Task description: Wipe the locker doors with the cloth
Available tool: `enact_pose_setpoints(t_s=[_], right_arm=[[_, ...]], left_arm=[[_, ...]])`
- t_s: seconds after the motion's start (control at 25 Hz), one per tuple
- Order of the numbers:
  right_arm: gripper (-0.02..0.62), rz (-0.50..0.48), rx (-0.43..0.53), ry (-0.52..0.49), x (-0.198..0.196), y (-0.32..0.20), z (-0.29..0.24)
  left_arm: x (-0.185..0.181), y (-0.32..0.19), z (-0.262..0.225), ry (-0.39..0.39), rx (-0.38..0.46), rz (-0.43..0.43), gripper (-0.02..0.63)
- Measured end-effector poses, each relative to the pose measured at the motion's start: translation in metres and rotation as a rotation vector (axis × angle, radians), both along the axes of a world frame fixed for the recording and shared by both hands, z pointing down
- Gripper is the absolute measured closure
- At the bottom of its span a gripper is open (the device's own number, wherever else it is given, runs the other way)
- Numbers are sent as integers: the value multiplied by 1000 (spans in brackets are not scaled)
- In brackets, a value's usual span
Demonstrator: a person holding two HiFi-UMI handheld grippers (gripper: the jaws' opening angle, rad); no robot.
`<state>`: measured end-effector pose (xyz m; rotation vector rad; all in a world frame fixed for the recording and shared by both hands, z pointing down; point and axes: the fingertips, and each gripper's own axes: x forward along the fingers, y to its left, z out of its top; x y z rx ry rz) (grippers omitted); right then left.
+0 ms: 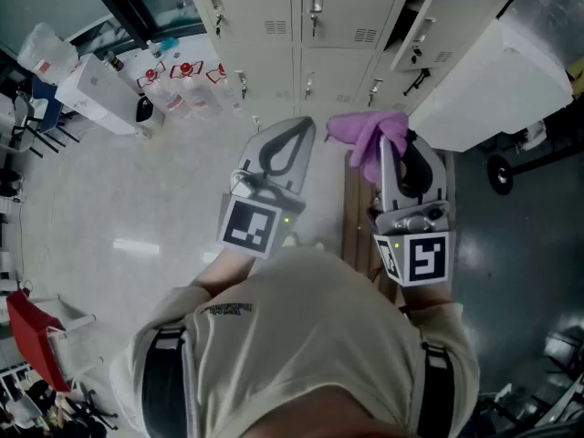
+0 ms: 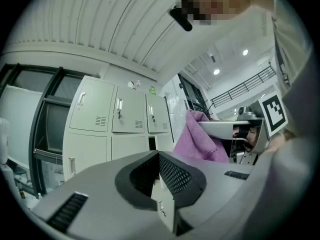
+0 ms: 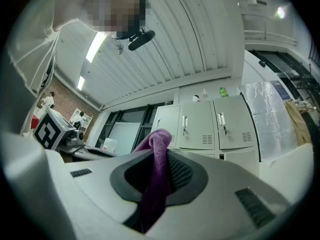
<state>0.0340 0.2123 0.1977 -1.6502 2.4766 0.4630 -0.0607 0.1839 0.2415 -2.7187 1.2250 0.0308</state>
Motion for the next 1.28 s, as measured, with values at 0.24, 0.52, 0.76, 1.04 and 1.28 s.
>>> enact_pose_setpoints(t_s=[0.24, 0.52, 0.76, 1.04, 1.28], right_arm=[[545, -9, -4, 3, 2, -2, 5], [544, -25, 1, -12, 5, -10, 6], [543, -36, -15, -8, 8, -13, 9], [543, -47, -25, -13, 20, -16, 13], [543, -57, -31, -19, 36, -17, 17]], left_arm=[[4, -2, 5, -1, -9, 5, 604], [6, -9, 8, -5, -20, -3, 604], [11, -13, 8, -6, -26, -5, 604], [24, -15, 13, -13, -36, -8, 604], [39, -13, 16, -28, -37, -21, 604]])
